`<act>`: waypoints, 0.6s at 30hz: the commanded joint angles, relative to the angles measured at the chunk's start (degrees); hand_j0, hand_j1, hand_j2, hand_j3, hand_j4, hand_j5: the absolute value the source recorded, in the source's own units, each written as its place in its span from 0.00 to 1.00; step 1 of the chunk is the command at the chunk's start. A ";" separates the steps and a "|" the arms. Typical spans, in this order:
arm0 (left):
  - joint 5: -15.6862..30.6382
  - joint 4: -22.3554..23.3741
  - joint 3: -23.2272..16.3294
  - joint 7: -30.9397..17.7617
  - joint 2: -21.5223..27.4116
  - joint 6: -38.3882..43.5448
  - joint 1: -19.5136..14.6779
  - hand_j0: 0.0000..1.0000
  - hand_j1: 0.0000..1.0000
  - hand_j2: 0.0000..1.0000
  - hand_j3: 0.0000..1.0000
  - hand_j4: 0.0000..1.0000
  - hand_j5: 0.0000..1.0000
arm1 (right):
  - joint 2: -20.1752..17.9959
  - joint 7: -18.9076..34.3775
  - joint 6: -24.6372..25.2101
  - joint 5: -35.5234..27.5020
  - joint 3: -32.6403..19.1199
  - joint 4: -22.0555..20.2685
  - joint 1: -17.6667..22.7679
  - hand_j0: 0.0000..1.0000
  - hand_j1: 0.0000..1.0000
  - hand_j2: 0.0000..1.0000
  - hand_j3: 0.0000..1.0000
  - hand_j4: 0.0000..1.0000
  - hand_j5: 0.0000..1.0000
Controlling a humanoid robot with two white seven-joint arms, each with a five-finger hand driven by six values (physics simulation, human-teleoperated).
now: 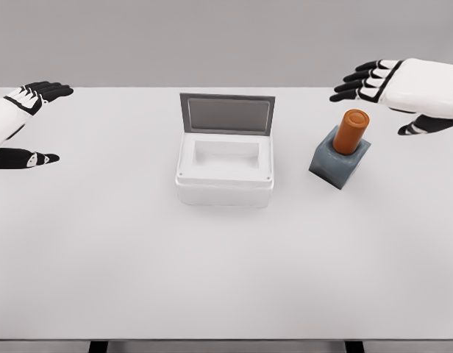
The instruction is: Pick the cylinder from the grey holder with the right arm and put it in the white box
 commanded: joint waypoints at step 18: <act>0.23 -0.02 0.01 0.00 -0.11 0.06 0.00 1.00 1.00 1.00 1.00 1.00 1.00 | 4.36 -0.03 22.28 2.50 10.16 3.17 -3.69 1.00 1.00 1.00 1.00 1.00 1.00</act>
